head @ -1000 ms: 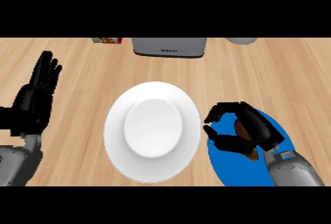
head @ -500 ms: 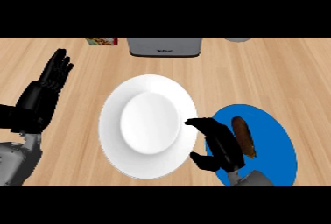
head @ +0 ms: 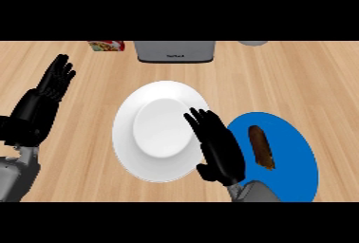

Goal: Pick the sweet potato from the plate and place it in the plate

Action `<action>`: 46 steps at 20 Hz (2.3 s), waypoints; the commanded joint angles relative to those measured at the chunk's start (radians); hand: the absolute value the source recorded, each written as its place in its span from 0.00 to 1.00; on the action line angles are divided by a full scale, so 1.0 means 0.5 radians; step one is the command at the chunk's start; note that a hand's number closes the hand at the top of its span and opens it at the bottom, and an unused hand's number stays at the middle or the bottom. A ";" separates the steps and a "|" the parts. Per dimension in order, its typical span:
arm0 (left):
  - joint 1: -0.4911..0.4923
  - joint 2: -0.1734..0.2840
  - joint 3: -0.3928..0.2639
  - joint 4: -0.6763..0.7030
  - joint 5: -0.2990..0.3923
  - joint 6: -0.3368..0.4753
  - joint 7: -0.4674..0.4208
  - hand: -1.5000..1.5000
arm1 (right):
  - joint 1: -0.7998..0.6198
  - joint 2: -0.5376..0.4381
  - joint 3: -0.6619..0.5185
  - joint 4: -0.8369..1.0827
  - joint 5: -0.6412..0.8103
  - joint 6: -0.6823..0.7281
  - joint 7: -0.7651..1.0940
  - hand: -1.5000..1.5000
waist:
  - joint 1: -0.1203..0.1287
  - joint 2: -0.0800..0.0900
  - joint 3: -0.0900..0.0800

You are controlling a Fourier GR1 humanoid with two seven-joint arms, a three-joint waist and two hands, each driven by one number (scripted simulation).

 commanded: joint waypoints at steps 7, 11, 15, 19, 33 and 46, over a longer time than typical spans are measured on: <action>-0.088 -0.017 0.019 0.007 -0.042 0.060 0.102 0.50 | -0.213 0.157 0.107 -0.044 0.435 1.274 1.044 0.00 | -0.037 -0.009 0.000; -0.016 -0.002 0.031 -0.019 -0.027 0.000 0.056 0.50 | -0.255 0.227 0.004 -0.092 0.321 1.829 1.314 0.00 | -0.013 -0.005 0.002; -0.105 -0.089 0.005 0.051 -0.060 0.010 0.046 0.50 | -0.326 0.229 -0.004 -0.098 0.135 2.028 1.526 0.00 | 0.000 0.010 0.005; -0.075 -0.069 0.046 0.018 -0.046 -0.029 0.092 0.50 | -0.263 0.229 -0.028 -0.071 0.229 2.039 1.523 0.00 | -0.001 0.008 0.006; -0.068 -0.061 0.194 -0.016 -0.052 -0.155 0.111 0.50 | -0.278 0.183 -0.337 0.178 0.587 2.000 1.372 0.00 | 0.009 0.011 0.007; 0.015 -0.160 0.281 0.021 -0.207 -0.268 0.064 0.50 | 0.130 0.004 -0.434 0.108 0.726 1.892 1.146 0.00 | 0.001 0.010 0.007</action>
